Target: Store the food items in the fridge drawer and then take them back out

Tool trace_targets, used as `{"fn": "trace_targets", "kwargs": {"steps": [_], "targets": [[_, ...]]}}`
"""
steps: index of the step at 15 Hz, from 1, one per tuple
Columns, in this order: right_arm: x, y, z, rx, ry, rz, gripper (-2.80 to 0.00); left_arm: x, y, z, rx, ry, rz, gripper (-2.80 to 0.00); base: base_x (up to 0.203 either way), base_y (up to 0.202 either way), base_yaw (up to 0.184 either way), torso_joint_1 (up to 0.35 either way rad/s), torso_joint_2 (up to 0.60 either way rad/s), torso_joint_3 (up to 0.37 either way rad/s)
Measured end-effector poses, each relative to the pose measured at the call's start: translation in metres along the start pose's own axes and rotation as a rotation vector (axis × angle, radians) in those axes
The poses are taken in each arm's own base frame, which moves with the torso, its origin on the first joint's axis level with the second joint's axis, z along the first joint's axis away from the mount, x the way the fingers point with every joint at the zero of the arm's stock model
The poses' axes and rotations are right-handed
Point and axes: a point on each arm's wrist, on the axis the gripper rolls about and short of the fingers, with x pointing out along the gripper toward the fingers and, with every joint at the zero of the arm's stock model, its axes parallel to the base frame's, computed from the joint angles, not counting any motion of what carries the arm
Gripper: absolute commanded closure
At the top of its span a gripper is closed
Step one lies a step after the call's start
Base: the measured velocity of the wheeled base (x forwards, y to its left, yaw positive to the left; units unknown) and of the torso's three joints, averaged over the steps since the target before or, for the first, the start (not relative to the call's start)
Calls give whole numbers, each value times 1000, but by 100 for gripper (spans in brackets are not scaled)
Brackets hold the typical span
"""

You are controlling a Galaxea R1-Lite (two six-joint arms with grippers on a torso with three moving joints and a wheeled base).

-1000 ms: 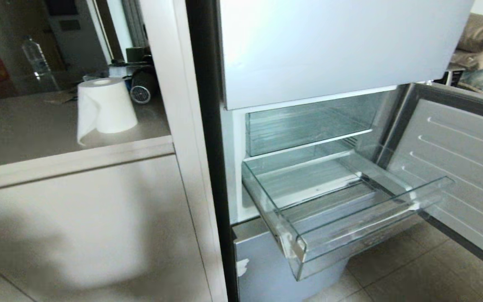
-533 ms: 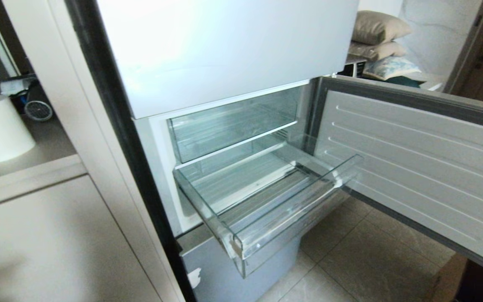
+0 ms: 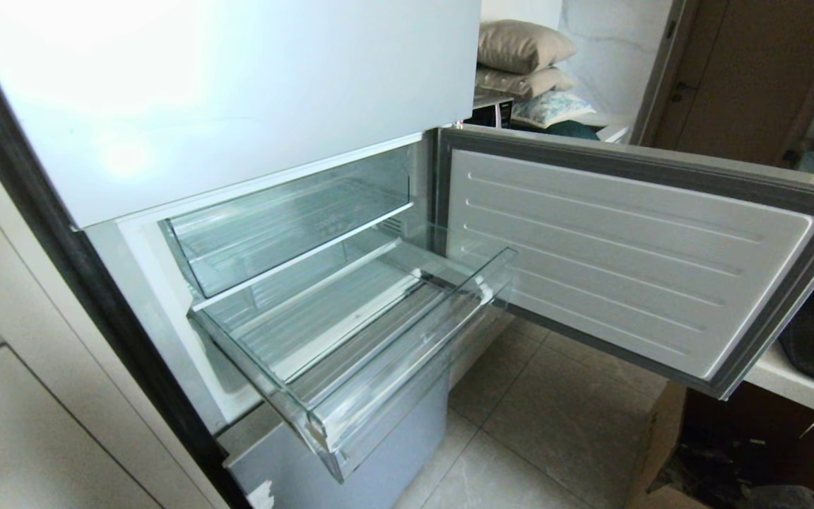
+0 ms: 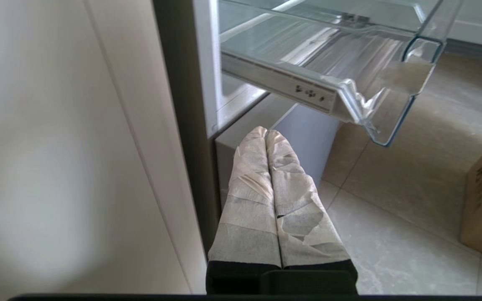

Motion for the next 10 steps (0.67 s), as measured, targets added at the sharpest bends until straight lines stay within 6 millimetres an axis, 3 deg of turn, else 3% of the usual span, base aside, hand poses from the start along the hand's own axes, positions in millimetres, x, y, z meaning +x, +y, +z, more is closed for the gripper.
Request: {"fn": "trace_targets", "kwargs": {"steps": [4, 10], "targets": [[50, -19, 39, 117, 32, -165, 0, 0, 0, 0, 0, 0, 0, 0, 0, 0, 0, 0, 0, 0], [136, -65, 100, 254, 147, -171, 0, 0, 0, 0, 0, 0, 0, 0, 0, 0, 0, 0, 0, 0]]}}
